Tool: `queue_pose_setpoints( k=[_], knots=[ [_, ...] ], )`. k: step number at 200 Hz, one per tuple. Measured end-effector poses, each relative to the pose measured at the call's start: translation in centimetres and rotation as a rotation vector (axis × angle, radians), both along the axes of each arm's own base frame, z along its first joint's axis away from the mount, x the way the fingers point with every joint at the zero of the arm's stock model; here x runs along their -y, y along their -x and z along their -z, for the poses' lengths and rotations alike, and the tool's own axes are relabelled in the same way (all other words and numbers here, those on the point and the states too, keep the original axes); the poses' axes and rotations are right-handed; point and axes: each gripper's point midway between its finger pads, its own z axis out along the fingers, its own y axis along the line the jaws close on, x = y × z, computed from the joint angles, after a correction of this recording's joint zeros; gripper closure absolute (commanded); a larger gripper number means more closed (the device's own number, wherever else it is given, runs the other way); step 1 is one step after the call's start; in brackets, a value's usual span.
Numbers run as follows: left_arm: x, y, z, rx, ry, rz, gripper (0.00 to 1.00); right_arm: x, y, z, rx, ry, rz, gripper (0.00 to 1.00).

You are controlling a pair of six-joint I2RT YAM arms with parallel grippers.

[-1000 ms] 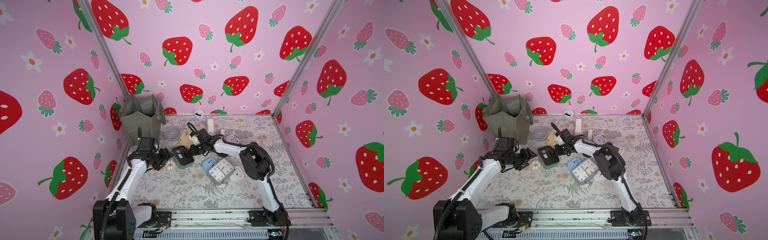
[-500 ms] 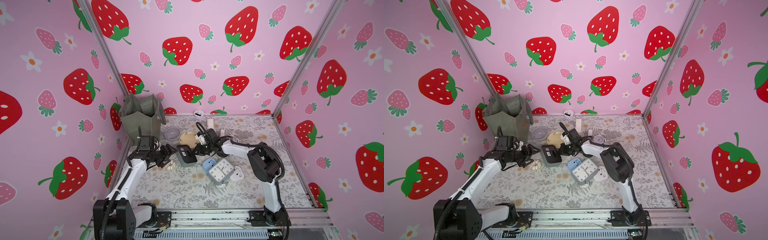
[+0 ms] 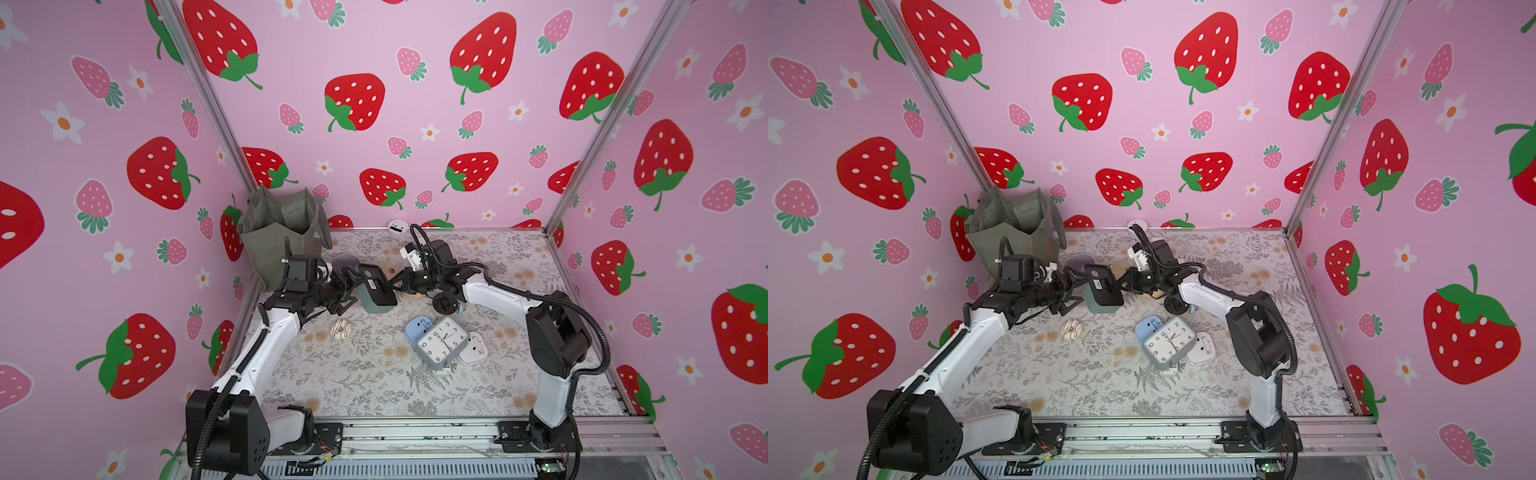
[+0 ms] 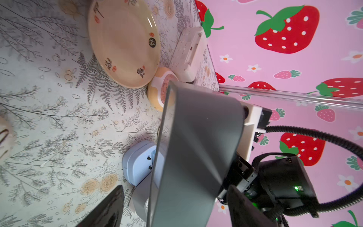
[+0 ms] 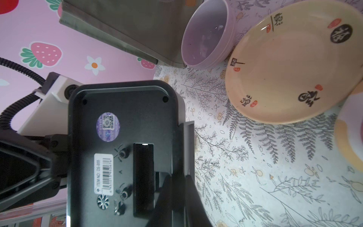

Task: Put the alarm clock into the canvas bag
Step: Pick up the alarm from the center of the board.

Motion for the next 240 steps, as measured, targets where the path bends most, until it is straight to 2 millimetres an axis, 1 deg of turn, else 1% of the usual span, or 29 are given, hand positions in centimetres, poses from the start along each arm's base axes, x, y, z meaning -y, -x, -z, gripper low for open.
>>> queue_pose_setpoints(
  k=[17,30,56,77,103,111,122,137,150,155,168,174,177,179,182,199,210,219,229,240],
  knots=[
    [0.5,-0.2,-0.6,0.013,0.009,0.008,0.24,0.1,0.2,0.3,-0.012,0.003,-0.001,1.00],
    [0.8,-0.4,-1.1,0.024,0.009,0.016,0.31,0.1,0.2,0.3,-0.022,0.002,0.004,1.00],
    [1.2,-0.8,-1.1,0.028,-0.014,0.035,0.39,0.2,0.0,-0.2,-0.021,-0.009,0.013,1.00],
    [1.9,-0.7,-1.0,0.026,-0.045,0.070,0.43,0.2,-0.1,-0.6,-0.016,-0.017,0.016,1.00],
    [2.3,-0.4,-1.3,0.041,-0.086,0.103,0.46,0.3,0.0,-1.2,-0.013,-0.027,0.019,1.00],
    [2.4,-0.4,-1.5,0.052,-0.093,0.113,0.48,0.3,0.0,-1.4,-0.012,-0.030,0.020,1.00],
    [2.5,-0.3,-1.6,0.060,-0.104,0.123,0.53,0.4,0.1,-1.9,-0.007,-0.036,0.023,1.00],
    [2.7,-0.2,-1.7,0.069,-0.114,0.140,0.64,0.6,0.1,-2.3,0.002,-0.039,0.031,1.00],
    [2.9,-0.3,-1.9,0.081,-0.124,0.150,0.70,0.7,0.1,-2.4,0.005,-0.037,0.037,1.00],
    [2.9,-0.3,-1.9,0.085,-0.127,0.156,0.72,0.8,0.1,-2.5,0.007,-0.037,0.039,0.94],
    [3.0,-0.4,-2.0,0.094,-0.134,0.167,0.75,0.9,0.0,-2.6,0.006,-0.036,0.047,0.62],
    [3.1,-0.4,-2.1,0.101,-0.140,0.176,0.76,1.0,0.1,-2.6,0.005,-0.038,0.047,0.52],
    [3.1,-0.4,-2.1,0.102,-0.143,0.179,0.76,1.0,0.1,-2.8,0.009,-0.039,0.045,0.49],
    [3.1,-0.4,-2.1,0.105,-0.145,0.183,0.75,1.0,0.2,-2.9,0.011,-0.041,0.044,0.45],
    [3.2,-0.4,-2.1,0.108,-0.149,0.189,0.75,1.1,0.2,-3.0,0.012,-0.043,0.046,0.42],
    [3.4,-0.4,-2.6,0.148,-0.178,0.224,0.75,1.8,0.2,-4.3,0.015,-0.061,0.058,0.35],
    [3.4,-0.5,-3.2,0.189,-0.203,0.251,0.74,3.0,0.2,-5.3,0.007,-0.078,0.085,0.31],
    [3.4,-0.6,-3.7,0.229,-0.232,0.272,0.74,4.4,0.0,-6.2,-0.001,-0.093,0.117,0.29],
    [3.2,-0.7,-4.0,0.275,-0.274,0.297,0.74,6.6,-0.6,-7.3,-0.021,-0.115,0.175,0.28],
    [2.8,-0.7,-4.1,0.327,-0.334,0.321,0.74,9.0,-1.2,-8.9,-0.047,-0.156,0.238,0.28]
  ],
)
